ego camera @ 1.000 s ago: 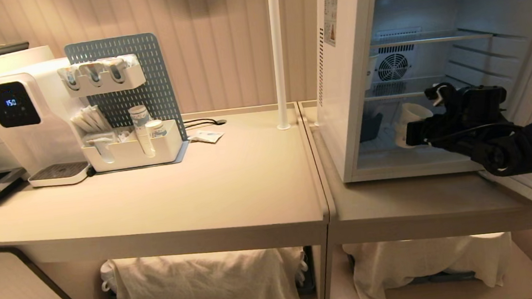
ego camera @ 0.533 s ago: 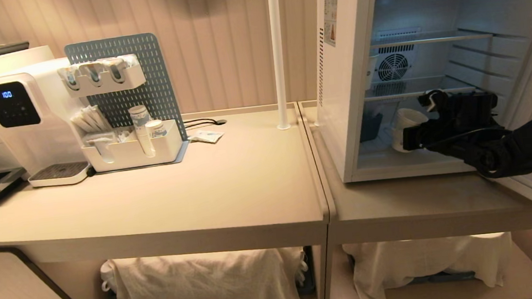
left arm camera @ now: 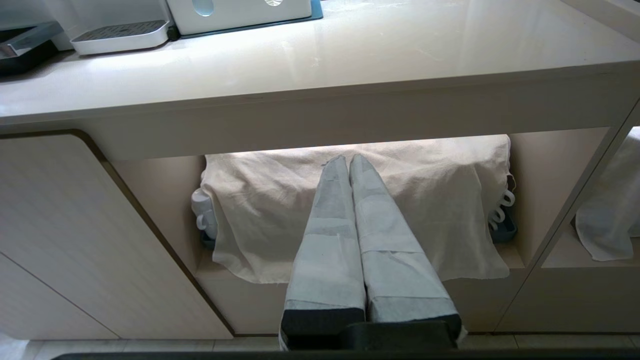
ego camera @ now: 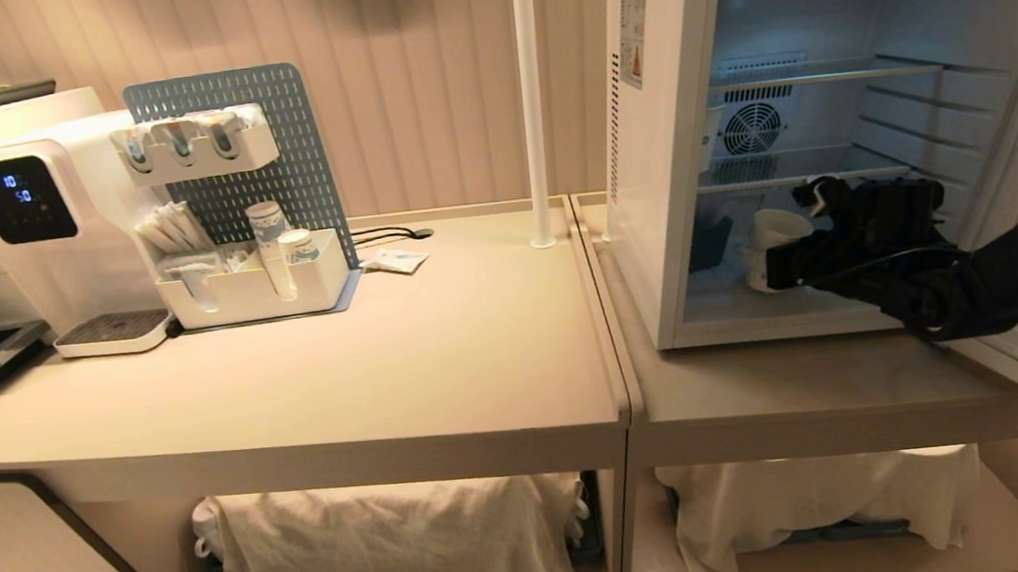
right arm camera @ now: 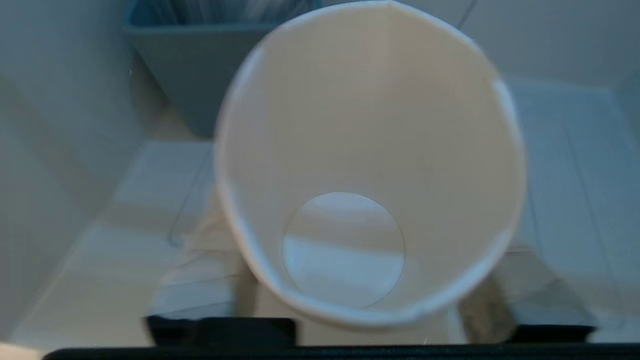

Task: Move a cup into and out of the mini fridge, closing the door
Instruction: Put the paper cup in the freezer

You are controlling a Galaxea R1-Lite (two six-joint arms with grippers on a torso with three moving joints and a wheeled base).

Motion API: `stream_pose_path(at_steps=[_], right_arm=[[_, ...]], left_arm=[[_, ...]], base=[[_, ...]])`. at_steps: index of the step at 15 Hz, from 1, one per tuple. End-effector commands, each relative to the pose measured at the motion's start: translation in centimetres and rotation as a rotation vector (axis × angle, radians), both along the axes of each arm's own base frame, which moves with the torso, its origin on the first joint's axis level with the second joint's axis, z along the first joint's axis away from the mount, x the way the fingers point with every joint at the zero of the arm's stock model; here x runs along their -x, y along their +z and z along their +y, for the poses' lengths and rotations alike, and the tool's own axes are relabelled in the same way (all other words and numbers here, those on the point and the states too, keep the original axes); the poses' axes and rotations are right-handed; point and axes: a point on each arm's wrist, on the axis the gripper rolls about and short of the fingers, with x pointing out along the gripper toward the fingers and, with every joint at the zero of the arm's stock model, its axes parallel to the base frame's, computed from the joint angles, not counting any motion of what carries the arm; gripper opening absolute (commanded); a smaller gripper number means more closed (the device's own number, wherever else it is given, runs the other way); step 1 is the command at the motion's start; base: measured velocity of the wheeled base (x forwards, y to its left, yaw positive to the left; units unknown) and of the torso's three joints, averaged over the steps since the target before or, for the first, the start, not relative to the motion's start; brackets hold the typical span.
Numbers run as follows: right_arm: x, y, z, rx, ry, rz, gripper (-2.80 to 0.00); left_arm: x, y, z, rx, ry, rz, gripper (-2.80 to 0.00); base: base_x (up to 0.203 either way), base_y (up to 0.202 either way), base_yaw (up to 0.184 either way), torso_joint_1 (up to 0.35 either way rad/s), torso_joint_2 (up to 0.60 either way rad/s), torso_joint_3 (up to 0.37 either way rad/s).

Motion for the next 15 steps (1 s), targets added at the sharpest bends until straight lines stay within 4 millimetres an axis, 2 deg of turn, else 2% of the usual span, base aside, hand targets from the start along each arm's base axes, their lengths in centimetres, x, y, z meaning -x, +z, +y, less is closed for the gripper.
stream_pose_path(at_steps=[1, 6, 15], right_arm=[[-0.2, -0.1, 0.0, 0.003, 0.002, -0.005, 0.00], [-0.3, -0.3, 0.0, 0.002, 0.004, 0.006, 0.00], [1.3, 1.9, 0.0, 0.000, 0.056, 0.057, 0.00]], left_arm=[[0.0, 0.0, 0.0, -0.001, 0.000, 0.000, -2.80], [0.0, 0.0, 0.0, -0.001, 0.000, 0.000, -2.80], [0.0, 0.0, 0.0, -0.001, 0.000, 0.000, -2.80]], base=[[0.000, 0.000, 0.000, 0.000, 0.00, 0.000], [0.000, 0.000, 0.000, 0.000, 0.00, 0.000], [0.000, 0.000, 0.000, 0.000, 0.00, 0.000]])
